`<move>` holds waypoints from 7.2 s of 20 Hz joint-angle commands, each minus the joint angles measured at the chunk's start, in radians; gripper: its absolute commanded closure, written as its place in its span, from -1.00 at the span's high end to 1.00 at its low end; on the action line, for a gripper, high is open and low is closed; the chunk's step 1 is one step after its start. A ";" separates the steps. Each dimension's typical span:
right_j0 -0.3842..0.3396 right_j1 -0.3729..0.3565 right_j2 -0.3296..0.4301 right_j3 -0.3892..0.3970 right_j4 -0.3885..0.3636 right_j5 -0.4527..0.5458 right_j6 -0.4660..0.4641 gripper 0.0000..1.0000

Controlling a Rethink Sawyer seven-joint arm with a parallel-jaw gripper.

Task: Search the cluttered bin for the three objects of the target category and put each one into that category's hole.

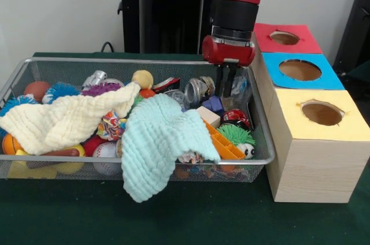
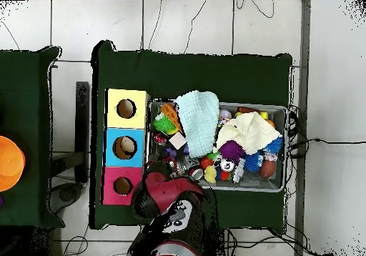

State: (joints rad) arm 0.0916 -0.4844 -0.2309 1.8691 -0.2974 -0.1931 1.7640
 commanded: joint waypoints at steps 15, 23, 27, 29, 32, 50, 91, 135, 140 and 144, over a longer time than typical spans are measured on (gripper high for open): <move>-0.283 -0.072 0.321 0.083 -0.084 0.271 0.049 1.00; -0.279 -0.075 0.324 0.080 -0.080 0.284 0.054 -1.00; -0.259 -0.114 0.319 0.079 -0.063 0.330 0.050 -1.00; -0.251 -0.134 0.320 0.086 -0.054 0.351 0.052 -1.00; -0.234 -0.153 0.316 0.094 -0.041 0.368 0.065 -1.00; -0.160 -0.121 0.276 0.102 -0.019 0.268 0.153 -1.00; -0.110 -0.023 0.088 0.002 -0.051 -0.036 0.112 1.00; -0.054 -0.027 0.064 -0.073 0.042 -0.022 0.147 1.00; -0.035 0.034 0.026 -0.086 0.063 -0.096 0.158 1.00; -0.013 0.062 -0.007 -0.107 0.083 -0.080 0.140 1.00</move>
State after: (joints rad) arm 0.0634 -0.5018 -0.2191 1.8756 -0.2744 -0.2165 1.7640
